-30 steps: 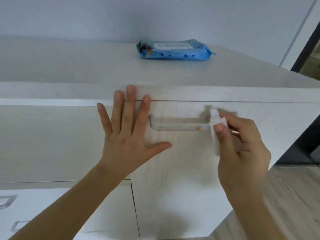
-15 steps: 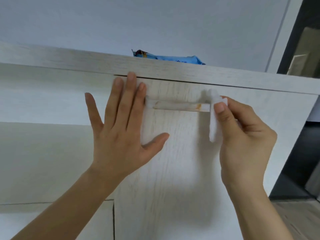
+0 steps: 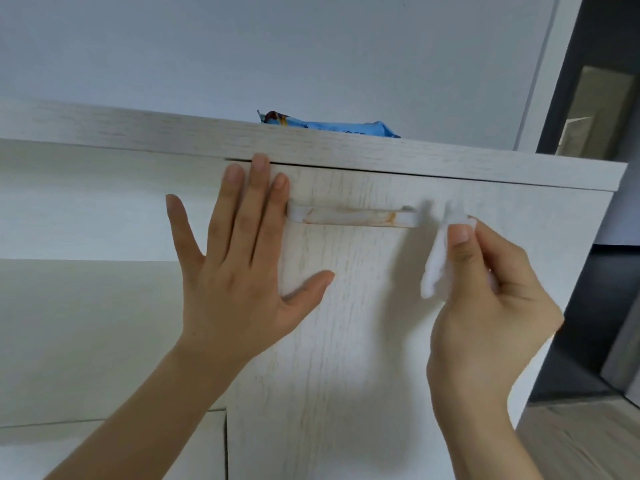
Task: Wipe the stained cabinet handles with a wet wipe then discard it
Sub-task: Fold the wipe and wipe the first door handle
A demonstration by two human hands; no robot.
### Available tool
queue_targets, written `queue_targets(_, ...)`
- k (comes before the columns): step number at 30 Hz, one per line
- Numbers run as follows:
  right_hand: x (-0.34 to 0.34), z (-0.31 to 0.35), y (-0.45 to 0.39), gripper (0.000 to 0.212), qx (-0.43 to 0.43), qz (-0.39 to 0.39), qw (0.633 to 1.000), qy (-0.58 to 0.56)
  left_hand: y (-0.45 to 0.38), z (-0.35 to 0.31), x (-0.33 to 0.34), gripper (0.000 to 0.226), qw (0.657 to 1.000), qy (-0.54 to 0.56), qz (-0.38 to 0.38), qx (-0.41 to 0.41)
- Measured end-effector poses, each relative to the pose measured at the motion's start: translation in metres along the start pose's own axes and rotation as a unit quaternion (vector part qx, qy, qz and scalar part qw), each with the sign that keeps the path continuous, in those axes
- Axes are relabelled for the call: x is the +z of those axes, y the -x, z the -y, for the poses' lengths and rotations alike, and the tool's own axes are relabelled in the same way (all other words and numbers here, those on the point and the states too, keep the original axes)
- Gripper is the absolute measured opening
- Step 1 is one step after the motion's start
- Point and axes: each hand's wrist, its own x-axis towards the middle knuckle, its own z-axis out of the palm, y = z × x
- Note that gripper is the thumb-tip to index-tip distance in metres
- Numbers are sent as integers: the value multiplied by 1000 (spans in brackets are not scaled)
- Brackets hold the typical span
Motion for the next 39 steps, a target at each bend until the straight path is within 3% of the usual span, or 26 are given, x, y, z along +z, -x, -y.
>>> queue_targets(4, 10, -8, -2, 12, -77, 59, 994, 50, 0, 0, 0, 88, 1000, -4, -2, -1)
queue_targets(7, 9, -14, 0, 17, -166, 50, 981, 85, 1, 0, 0, 88, 1000, -8, -5, 2)
queue_targets(10, 10, -19, -1, 18, -176, 50, 981, 68, 2, 0, 2, 87, 1000, -9, -12, 2)
queue_targets(13, 9, -20, 1, 17, -249, 51, 961, 109, 1, 0, 3, 87, 1000, -6, -18, -1)
queue_targets(22, 7, -20, -7, 16, -241, 83, 962, 100, 1, 0, 1, 86, 1000, 3, -8, 2)
queue_targets(31, 2, -21, -10, 16, -321, 84, 933, 138, 1, 0, 2, 86, 1000, 14, -10, -1)
queue_targets(39, 4, -27, -9, 22, -325, 101, 933, 113, 1, -1, 1, 85, 1000, 18, -12, 0)
